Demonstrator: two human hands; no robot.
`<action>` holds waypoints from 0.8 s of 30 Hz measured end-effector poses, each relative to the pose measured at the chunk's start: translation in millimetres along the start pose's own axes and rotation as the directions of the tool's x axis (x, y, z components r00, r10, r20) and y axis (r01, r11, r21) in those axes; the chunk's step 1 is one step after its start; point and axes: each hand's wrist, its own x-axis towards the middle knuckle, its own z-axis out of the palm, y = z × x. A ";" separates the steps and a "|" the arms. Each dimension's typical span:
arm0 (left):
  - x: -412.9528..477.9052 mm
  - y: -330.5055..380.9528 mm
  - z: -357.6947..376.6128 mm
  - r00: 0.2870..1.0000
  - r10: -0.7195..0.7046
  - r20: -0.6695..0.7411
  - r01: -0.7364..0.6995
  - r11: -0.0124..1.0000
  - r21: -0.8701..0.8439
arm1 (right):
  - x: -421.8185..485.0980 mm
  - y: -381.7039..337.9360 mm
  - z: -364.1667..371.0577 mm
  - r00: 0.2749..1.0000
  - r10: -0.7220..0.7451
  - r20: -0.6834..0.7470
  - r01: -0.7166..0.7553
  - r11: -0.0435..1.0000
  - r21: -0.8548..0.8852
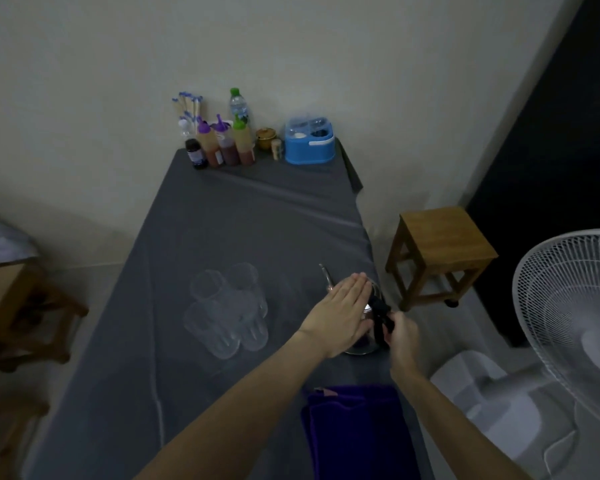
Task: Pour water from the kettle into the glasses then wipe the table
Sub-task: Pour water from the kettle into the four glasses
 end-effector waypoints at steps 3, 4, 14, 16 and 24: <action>-12.2 -0.1 -3.3 0.997 -0.018 -0.080 0.018 1.000 0.004 | -11.0 -5.0 2.5 0.999 -0.044 0.004 0.045 0.998 -0.041; -17.1 -0.3 -4.8 0.993 -0.026 -0.113 0.026 1.000 -0.004 | -14.4 -7.3 3.5 0.998 -0.068 0.014 0.069 0.995 -0.070; -74.6 -1.9 -30.6 0.939 -0.201 -0.277 0.142 0.965 -0.220 | -45.3 -36.9 22.5 0.958 -0.213 0.191 0.255 0.938 -0.235; -82.4 -2.2 -34.7 0.932 -0.234 -0.278 0.161 0.952 -0.261 | -51.6 -39.6 26.8 0.951 -0.214 0.221 0.271 0.923 -0.273; -108.4 -6.5 -40.3 0.909 -0.320 -0.266 0.208 0.903 -0.376 | -73.5 -55.2 42.3 0.911 -0.278 0.305 0.389 0.826 -0.408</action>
